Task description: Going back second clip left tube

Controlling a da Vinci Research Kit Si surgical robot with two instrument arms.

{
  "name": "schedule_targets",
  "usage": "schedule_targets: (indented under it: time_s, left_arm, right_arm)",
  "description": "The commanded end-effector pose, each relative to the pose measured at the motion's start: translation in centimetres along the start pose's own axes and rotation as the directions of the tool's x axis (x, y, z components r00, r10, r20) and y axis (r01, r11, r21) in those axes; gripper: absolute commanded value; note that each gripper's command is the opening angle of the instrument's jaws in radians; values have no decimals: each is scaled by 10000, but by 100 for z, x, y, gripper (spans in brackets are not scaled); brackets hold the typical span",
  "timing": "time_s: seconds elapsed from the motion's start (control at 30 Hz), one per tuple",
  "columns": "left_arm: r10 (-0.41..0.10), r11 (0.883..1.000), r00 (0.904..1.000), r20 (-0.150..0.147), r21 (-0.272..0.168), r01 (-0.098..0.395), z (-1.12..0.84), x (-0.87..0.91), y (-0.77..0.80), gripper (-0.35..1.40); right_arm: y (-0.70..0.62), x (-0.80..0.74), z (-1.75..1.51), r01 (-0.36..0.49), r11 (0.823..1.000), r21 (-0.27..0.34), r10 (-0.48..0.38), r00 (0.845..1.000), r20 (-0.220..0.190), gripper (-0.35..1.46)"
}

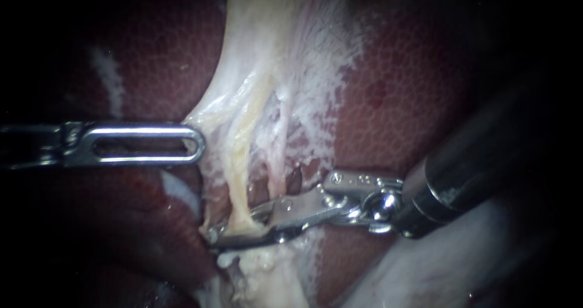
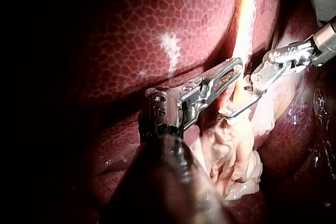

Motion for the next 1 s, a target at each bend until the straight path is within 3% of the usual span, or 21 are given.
schedule_targets:
  time_s: [0.03,0.37,0.57,0.7,1.0]
  left_arm:
    - [2,10000,10000,-1,-2,-2,0,0,0,-35]
    - [2,10000,10000,-1,-3,-2,0,0,0,-35]
    - [4,10000,10000,1,-5,-4,0,1,0,-35]
    - [5,10000,10000,1,-5,-5,0,1,0,-35]
    - [9,10000,10000,4,-9,-9,0,1,0,-35]
  right_arm:
    - [0,0,0,5,10000,6,-5,10000,2,-35]
    - [-1,0,0,8,10000,12,-8,10000,5,-32]
    - [-1,1,0,418,9991,18,-418,9991,10,15]
    - [0,2,1,1349,9909,19,-1349,9908,48,41]
    - [-1,5,4,2564,9666,-45,-2564,9666,-8,54]
